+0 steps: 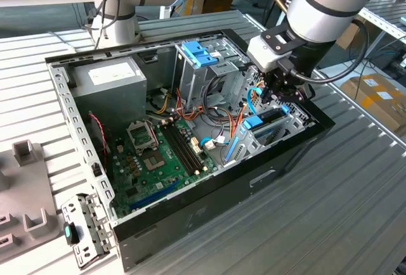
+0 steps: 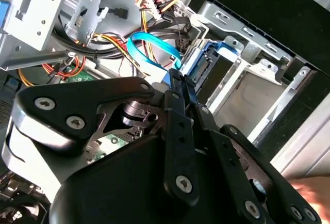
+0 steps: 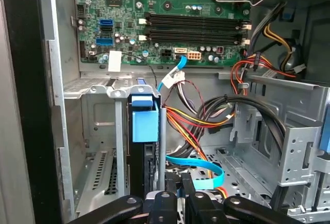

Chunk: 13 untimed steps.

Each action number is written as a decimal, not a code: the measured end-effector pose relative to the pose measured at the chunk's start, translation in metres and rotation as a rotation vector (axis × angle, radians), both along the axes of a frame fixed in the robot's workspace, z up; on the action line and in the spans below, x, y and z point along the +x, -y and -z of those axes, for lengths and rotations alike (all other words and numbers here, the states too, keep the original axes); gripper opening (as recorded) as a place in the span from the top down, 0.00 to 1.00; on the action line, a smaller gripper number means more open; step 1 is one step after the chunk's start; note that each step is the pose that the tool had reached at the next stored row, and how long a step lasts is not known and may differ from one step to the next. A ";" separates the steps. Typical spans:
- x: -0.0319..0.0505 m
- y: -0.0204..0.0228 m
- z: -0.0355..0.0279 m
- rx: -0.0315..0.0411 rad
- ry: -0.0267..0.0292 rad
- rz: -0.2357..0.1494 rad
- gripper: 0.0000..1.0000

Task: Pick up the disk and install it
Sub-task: 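Insert the first disk wire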

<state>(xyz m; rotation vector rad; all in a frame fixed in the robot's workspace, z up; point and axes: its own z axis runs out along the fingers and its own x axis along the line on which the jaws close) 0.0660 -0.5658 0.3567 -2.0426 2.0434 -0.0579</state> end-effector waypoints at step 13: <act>-0.0023 0.0113 0.0029 -0.0004 0.0000 0.000 0.84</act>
